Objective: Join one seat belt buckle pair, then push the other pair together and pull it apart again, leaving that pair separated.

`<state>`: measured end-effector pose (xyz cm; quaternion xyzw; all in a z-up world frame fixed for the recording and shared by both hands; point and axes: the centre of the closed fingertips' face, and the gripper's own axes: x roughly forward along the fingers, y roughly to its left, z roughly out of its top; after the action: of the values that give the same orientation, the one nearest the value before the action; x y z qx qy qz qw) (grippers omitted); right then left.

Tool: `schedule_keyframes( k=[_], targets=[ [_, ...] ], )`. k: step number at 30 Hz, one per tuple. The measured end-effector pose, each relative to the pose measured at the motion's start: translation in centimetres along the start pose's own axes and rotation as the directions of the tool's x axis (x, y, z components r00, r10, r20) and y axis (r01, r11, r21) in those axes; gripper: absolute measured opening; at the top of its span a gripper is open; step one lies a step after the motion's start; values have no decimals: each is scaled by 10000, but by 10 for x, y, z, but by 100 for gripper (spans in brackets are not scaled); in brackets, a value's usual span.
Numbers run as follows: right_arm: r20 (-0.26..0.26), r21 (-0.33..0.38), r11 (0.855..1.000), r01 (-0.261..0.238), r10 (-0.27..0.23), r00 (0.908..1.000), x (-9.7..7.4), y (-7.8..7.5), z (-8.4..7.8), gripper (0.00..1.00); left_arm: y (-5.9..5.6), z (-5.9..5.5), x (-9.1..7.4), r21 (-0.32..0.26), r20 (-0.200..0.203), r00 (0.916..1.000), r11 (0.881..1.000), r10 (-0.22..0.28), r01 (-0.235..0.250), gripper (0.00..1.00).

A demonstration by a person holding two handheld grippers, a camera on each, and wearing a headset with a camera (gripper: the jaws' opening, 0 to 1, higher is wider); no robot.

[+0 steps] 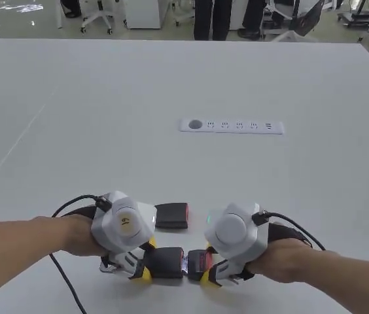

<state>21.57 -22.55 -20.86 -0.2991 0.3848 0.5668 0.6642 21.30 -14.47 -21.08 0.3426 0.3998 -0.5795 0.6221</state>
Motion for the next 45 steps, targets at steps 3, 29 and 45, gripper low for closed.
schedule_keyframes(
  k=[3, 29, 45],
  targets=[
    [-11, 11, 10000, 45, -45, 10000, 1, -1, 1, 29, 0, 1, 0, 76, -101, 9999, 10000, -9, 10, 29],
    [95, -308, 9993, 208, -205, 9997, -1, -1, -1, 30, -1, 0, 0, 50, -205, 9998, 10000, 22, -21, 31],
    [277, -435, 9987, 250, -238, 9993, -8, -5, -13, 30, -1, 1, 0, 96, -174, 9998, 10000, 1, 1, 32]
  ],
)
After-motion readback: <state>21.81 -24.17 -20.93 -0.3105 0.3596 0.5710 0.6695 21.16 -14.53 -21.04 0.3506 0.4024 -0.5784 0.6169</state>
